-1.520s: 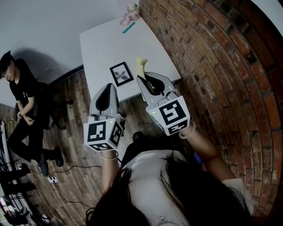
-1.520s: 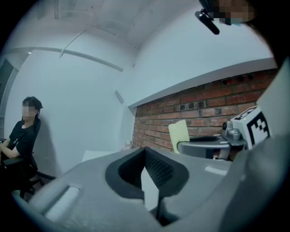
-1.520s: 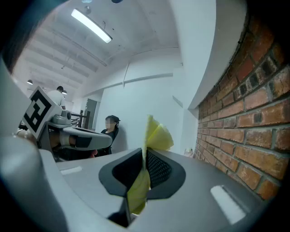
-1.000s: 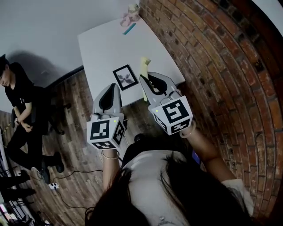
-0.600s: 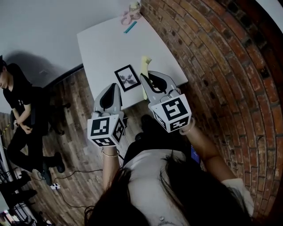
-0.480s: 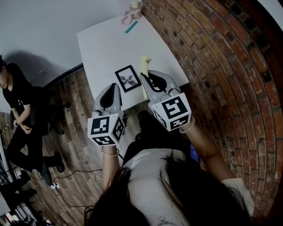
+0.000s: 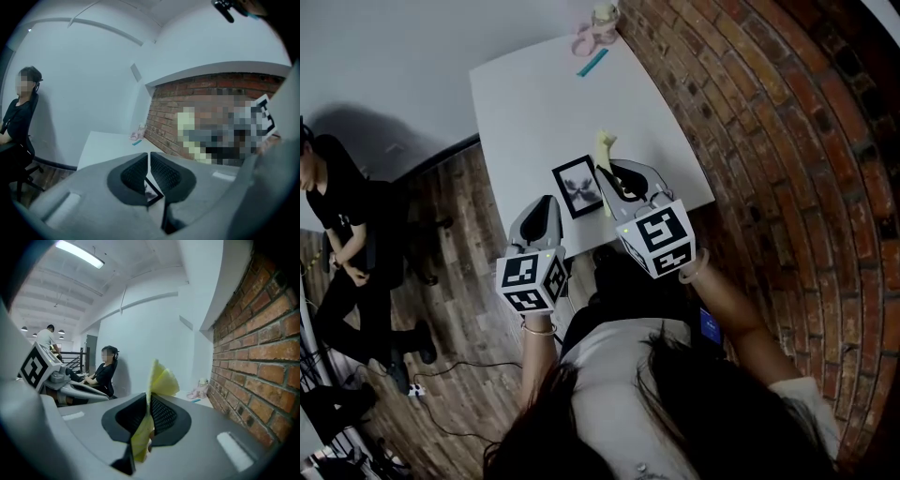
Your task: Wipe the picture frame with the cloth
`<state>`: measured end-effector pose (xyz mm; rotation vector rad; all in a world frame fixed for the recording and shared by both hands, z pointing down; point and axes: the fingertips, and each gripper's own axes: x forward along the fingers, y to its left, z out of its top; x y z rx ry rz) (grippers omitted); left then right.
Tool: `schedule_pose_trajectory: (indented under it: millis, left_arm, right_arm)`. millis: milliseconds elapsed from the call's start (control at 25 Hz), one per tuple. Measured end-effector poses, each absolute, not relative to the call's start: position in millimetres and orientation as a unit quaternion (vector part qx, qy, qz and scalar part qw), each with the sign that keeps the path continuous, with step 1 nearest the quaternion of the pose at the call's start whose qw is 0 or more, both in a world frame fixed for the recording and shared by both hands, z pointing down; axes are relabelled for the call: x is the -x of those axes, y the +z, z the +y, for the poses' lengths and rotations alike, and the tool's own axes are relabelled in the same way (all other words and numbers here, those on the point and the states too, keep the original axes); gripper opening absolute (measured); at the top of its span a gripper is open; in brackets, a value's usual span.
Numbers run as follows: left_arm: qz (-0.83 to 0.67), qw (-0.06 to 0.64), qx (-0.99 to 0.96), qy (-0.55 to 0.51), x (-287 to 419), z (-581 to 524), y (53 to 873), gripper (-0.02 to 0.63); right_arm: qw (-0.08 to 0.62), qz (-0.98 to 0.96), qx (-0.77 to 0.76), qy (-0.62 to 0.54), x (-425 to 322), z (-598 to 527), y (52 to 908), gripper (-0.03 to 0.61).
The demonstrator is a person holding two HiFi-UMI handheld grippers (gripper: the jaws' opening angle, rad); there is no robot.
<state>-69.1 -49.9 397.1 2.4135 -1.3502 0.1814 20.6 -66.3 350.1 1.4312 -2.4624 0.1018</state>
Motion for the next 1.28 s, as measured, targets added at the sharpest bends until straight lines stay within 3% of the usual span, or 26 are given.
schedule_pose_trajectory:
  millis: [1280]
  left_arm:
    - [-0.483,0.349,-0.778,0.200,59,-97,582,0.063]
  right_arm:
    - [0.276,-0.891,-0.351,0.076,31,-190,495,0.031]
